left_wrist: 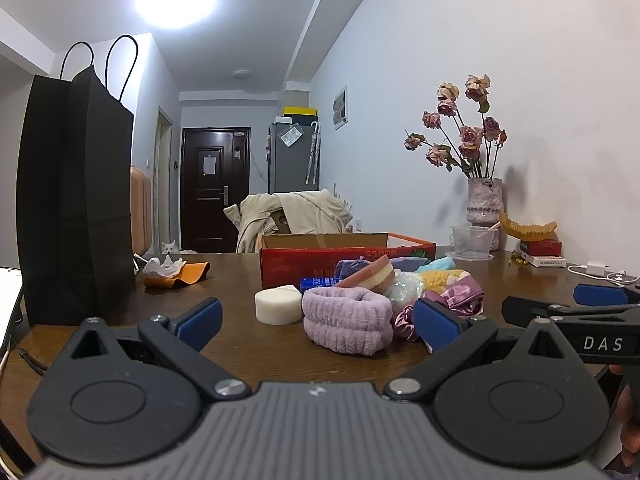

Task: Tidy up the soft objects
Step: 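Grasp one pink satin scrunchie with the left tool while the right grasps the other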

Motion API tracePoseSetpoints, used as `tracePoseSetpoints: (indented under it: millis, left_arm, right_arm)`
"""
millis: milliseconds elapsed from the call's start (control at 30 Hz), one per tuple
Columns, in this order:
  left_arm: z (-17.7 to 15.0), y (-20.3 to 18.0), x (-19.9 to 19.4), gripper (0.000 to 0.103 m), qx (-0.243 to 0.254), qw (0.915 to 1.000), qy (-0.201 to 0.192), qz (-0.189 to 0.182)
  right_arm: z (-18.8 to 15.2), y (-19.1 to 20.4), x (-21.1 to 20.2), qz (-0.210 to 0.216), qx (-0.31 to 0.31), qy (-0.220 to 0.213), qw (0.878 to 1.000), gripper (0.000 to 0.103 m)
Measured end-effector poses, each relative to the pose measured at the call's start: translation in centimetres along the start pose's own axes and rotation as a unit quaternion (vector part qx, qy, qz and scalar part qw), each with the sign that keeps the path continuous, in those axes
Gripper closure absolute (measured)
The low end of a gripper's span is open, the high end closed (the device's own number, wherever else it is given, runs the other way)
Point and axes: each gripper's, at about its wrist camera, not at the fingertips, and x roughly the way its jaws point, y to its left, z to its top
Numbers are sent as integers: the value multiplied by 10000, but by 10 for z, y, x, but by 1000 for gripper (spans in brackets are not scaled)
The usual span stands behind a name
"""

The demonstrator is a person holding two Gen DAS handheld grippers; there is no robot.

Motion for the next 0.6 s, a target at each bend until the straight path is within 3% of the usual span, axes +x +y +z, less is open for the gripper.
tracePoseSetpoints:
  millis: [400, 500, 600]
  left_arm:
    - [9, 0, 19, 0, 29, 9998, 89, -155]
    - [17, -4, 39, 0, -66, 9989, 345, -316]
    - [24, -12, 70, 0, -367, 9935, 881, -615]
  right_arm:
    - [11, -9, 19, 48, 56, 41, 10000, 0]
    - [24, -19, 34, 149, 69, 149, 9998, 0]
    - [42, -40, 63, 294, 198, 600, 9976, 3]
